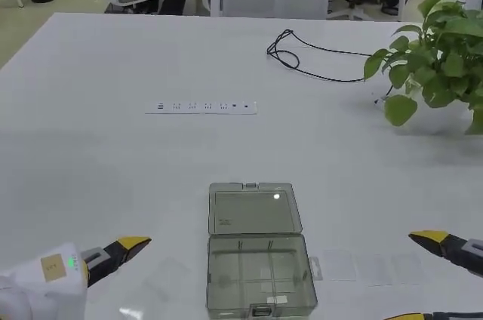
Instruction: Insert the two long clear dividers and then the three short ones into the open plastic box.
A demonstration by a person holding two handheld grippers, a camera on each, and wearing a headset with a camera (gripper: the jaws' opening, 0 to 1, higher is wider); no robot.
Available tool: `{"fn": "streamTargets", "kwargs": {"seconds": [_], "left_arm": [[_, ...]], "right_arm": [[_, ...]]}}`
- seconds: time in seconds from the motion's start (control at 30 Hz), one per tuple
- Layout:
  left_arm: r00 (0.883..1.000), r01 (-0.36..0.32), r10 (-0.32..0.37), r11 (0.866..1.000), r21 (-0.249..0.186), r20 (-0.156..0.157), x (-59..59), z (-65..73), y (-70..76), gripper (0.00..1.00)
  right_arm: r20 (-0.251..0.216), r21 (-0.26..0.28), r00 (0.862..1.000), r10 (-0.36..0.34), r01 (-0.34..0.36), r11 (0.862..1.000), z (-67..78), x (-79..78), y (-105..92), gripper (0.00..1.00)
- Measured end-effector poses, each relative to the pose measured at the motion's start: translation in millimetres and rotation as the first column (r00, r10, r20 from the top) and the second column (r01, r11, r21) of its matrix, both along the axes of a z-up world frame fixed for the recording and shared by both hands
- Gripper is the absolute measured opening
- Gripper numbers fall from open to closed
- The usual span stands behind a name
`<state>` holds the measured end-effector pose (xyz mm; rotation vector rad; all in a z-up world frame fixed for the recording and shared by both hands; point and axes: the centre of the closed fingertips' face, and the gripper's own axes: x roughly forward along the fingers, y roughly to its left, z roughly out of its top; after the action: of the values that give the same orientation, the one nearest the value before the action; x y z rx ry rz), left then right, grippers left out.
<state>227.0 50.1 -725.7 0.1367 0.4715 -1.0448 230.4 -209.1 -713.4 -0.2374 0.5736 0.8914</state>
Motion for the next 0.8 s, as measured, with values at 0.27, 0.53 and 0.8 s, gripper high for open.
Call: {"fn": "streamTargets", "kwargs": {"seconds": [0.27, 0.53, 0.8], "left_arm": [[1.0, 0.003, -0.003, 1.0, 0.001, -0.003, 0.4, -1.5, 0.0, 1.0], [1.0, 0.003, -0.003, 1.0, 0.001, -0.006, 1.1, -2.2, -0.2, 1.0], [1.0, 0.006, -0.006, 1.0, -0.001, -0.006, -0.2, -2.2, -0.8, 1.0]], "right_arm": [[-0.001, 0.002, 1.0, -0.002, 0.002, 1.0, -1.4, 1.3, -1.1, 0.87], [0.0, 0.003, 1.0, 0.001, -0.001, 1.0, -0.1, 2.7, 0.1, 0.87], [0.001, 0.0, 1.0, 0.003, -0.003, 1.0, -0.2, 2.1, 0.6, 0.87]]}}
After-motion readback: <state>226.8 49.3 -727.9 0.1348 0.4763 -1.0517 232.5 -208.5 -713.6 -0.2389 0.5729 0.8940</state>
